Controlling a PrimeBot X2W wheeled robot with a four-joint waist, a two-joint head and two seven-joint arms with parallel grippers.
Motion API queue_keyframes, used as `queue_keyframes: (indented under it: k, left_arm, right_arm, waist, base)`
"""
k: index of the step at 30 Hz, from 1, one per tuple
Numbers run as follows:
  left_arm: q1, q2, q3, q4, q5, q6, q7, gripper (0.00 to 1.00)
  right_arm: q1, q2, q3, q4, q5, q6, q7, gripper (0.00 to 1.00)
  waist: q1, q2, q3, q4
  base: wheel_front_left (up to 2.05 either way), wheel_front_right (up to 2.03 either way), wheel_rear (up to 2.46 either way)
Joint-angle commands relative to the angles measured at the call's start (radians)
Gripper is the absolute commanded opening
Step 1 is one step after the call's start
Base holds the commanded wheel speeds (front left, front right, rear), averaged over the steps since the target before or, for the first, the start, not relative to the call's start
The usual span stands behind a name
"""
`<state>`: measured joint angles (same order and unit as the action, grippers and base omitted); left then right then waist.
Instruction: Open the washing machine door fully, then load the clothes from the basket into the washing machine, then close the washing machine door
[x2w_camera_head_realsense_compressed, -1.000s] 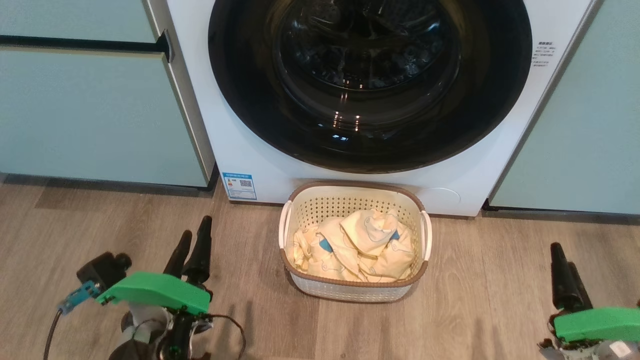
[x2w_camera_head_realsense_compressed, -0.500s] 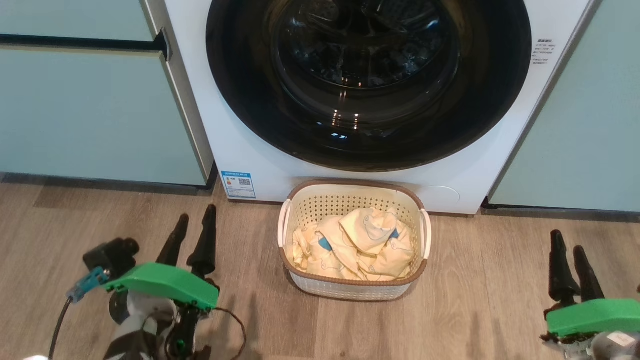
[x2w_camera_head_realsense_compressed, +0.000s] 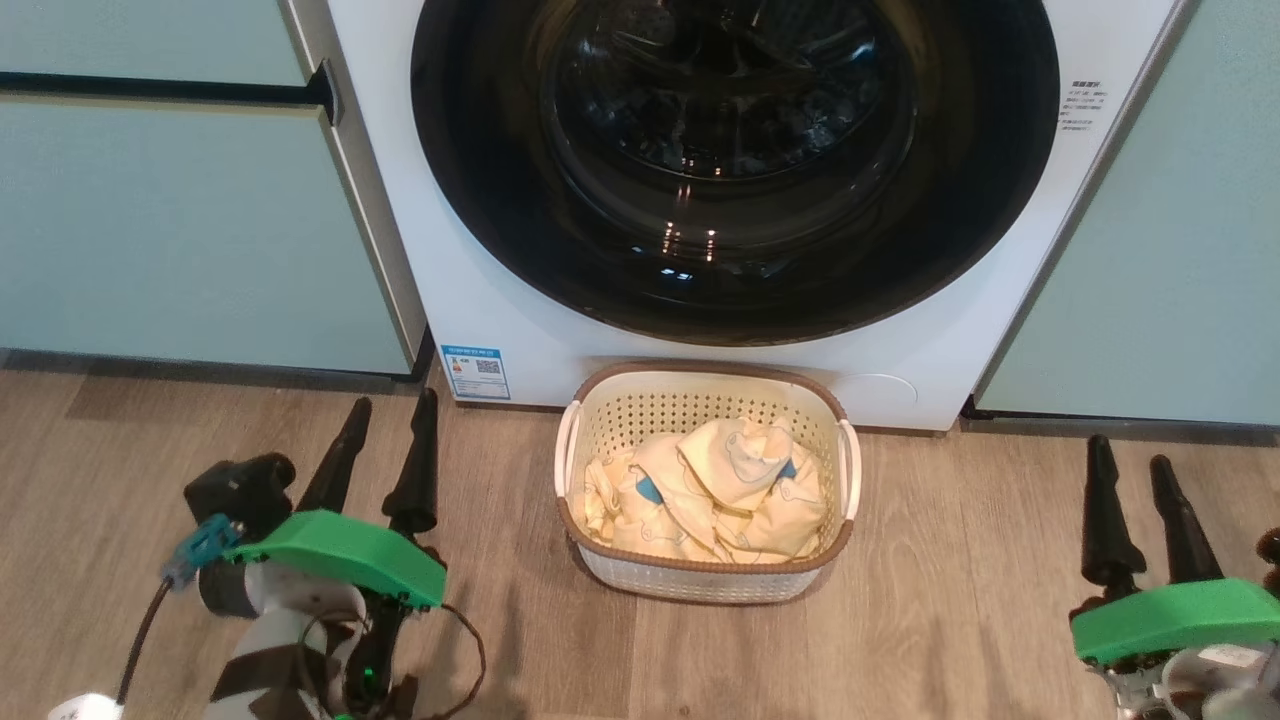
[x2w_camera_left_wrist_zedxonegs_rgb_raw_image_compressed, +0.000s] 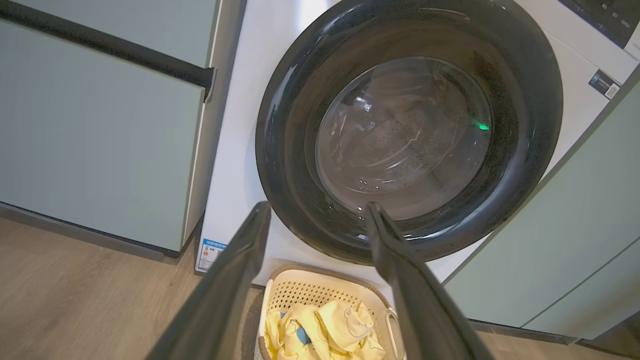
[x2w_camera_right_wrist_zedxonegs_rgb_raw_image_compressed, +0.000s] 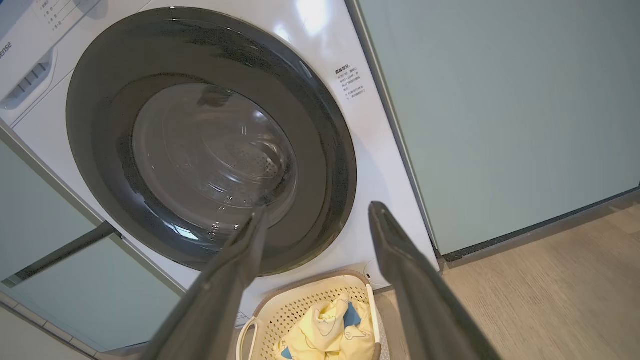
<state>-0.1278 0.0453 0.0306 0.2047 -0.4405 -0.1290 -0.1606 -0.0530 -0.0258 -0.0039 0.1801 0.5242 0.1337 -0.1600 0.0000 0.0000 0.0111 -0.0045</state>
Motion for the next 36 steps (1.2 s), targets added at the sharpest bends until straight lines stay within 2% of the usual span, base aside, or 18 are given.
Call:
queue_keyframes:
  k: [1, 28, 36]
  left_arm:
    - [-0.060, 0.017, 0.030, -0.031, 0.036, 0.000, -0.018, 1.00]
    - [-0.125, 0.007, 0.057, 0.091, 0.330, 0.004, -0.097, 1.00]
    - [-0.134, 0.006, 0.067, 0.126, 0.335, 0.008, -0.101, 1.00]
  right_arm:
    - [-0.062, -0.017, 0.021, -0.044, -0.036, -0.002, -0.018, 1.00]
    - [-0.077, -0.024, 0.040, -0.035, -0.330, -0.003, -0.098, 1.00]
    - [-0.071, -0.024, 0.031, -0.021, -0.318, -0.003, -0.102, 1.00]
  waist:
    - [0.0000, 0.0000, 0.000, 0.000]
    - [0.0000, 0.0000, -0.008, -0.003]
    - [0.0000, 0.0000, -0.009, -0.004]
  base:
    - [0.00, 0.00, 0.00]
    - [0.00, 0.00, 0.00]
    - [0.00, 0.00, 0.00]
